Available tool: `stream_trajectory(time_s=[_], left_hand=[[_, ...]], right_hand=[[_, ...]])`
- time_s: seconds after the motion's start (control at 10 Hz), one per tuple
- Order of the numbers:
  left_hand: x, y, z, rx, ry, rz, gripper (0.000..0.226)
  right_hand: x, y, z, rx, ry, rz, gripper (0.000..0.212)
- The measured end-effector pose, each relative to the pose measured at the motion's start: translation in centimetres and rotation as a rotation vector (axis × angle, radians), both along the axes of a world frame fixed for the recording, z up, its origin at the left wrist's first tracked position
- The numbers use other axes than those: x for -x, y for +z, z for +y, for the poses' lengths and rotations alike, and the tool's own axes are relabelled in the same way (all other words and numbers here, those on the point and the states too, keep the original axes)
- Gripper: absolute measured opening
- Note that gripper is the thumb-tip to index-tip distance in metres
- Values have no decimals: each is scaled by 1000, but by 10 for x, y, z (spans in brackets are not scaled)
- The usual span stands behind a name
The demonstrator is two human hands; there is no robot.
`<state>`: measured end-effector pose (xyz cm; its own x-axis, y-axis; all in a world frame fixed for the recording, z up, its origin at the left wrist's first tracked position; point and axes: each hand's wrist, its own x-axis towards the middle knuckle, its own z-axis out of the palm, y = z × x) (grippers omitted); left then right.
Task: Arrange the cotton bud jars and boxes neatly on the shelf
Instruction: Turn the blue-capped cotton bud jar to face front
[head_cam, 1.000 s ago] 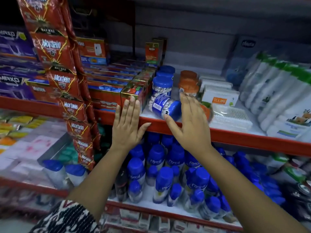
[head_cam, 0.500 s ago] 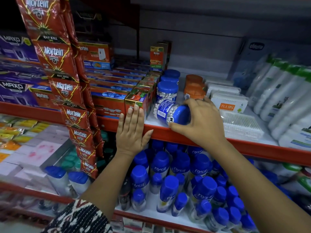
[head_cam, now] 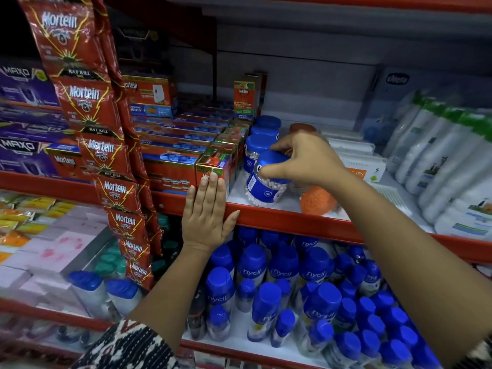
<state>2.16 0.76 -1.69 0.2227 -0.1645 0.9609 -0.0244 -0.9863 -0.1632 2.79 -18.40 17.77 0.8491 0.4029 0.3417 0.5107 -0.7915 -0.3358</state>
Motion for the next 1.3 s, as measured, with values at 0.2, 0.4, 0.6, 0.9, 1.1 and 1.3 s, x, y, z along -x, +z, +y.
stream_trajectory(time_s=[0.2, 0.4, 0.6, 0.9, 1.1, 1.3], left_hand=[[-1, 0, -1, 2, -16, -4, 66], [0, 0, -2, 8, -15, 0, 66], [0, 0, -1, 9, -4, -4, 65], [-1, -1, 0, 3, -1, -20, 65], [-2, -1, 0, -2, 0, -33, 65], [-2, -2, 0, 0, -5, -36, 66]], right_hand=[[-4, 4, 9, 30, 46, 54, 62], [-2, 1, 11, -6, 145, 153, 60], [-5, 5, 9, 0, 210, 220, 58], [6, -15, -2, 62, 209, -19, 78], [33, -54, -11, 5, 115, -285, 58], [36, -72, -5, -8, 86, -396, 50]])
